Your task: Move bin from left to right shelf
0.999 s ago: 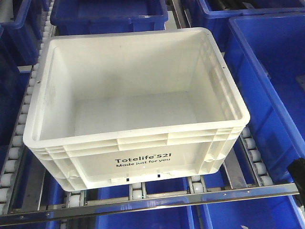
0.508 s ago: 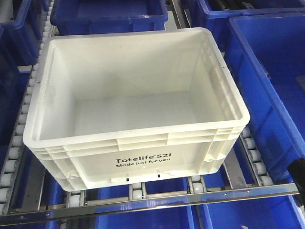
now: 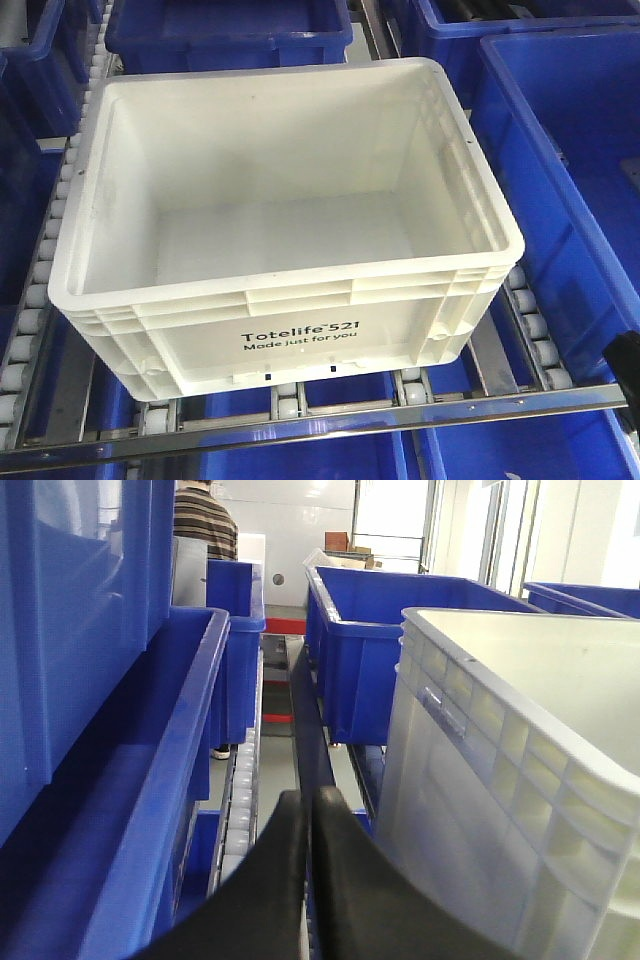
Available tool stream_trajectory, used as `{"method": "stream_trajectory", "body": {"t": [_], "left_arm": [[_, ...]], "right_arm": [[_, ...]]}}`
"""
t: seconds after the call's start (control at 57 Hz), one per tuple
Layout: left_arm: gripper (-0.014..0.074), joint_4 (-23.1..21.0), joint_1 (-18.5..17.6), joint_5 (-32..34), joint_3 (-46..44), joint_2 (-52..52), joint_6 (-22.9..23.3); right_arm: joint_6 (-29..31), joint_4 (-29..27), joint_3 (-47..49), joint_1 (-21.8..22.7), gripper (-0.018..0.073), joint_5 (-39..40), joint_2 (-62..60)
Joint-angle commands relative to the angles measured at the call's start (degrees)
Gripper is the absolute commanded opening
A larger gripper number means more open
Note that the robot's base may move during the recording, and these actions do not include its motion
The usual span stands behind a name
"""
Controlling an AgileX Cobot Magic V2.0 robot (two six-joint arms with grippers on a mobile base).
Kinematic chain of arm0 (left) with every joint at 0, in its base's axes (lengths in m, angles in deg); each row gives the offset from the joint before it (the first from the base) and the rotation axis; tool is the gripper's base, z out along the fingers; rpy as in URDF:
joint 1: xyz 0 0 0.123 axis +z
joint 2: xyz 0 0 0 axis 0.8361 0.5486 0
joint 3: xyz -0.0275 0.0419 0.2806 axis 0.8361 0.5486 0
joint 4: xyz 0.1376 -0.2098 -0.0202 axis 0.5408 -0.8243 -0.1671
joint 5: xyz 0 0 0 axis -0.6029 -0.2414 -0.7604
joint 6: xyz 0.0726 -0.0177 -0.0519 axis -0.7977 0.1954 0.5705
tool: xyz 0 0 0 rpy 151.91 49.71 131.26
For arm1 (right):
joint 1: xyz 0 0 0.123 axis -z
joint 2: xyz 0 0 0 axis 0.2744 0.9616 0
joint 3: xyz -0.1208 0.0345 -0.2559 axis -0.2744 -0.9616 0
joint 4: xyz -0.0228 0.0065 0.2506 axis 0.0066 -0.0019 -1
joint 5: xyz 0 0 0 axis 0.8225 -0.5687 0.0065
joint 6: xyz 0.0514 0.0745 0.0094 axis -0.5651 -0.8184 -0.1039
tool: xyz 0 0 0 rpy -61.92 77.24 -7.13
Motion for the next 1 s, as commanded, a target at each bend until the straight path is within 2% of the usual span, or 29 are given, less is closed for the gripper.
{"method": "stream_trajectory", "body": {"t": [0.0,0.07,0.193,0.245,0.316,0.491,0.579,0.719,0.789,0.982], "left_arm": [[-0.0006,-0.08,0.08,4.58,1.12,-0.88,0.50],[-0.0006,-0.08,0.08,4.58,1.12,-0.88,0.50],[-0.0006,-0.08,0.08,4.58,1.12,-0.88,0.50],[-0.0006,-0.08,0.08,4.58,1.12,-0.88,0.50],[-0.0006,-0.08,0.08,4.58,1.12,-0.88,0.50],[-0.0006,-0.08,0.08,4.58,1.12,-0.88,0.50],[-0.0006,-0.08,0.08,4.58,1.12,-0.88,0.50],[-0.0006,-0.08,0.08,4.58,1.12,-0.88,0.50],[-0.0006,-0.08,0.08,4.51,1.12,-0.88,0.50],[-0.0006,-0.08,0.08,4.51,1.12,-0.88,0.50]], "right_arm": [[-0.12,0.27,1.69,0.37,-0.0008,3.75,0.47],[2.64,-1.50,1.69,3.44,-0.0008,3.71,0.47],[7.60,-12.40,1.69,12.00,-0.0008,3.71,0.47],[10.75,-14.42,1.69,14.89,-0.0008,3.41,0.47],[13.75,-14.47,1.69,17.33,-0.0008,3.09,0.47],[19.85,-14.46,1.64,17.84,-0.0008,2.18,-0.26],[19.91,-14.46,1.05,17.84,-0.0008,0.40,-3.11],[19.63,-14.51,-4.17,17.84,-0.0008,1.69,-10.03],[19.69,-14.44,-7.05,17.84,-0.0008,4.49,-9.54],[19.50,-15.32,-6.96,17.84,-0.0008,3.51,-9.54]]}}
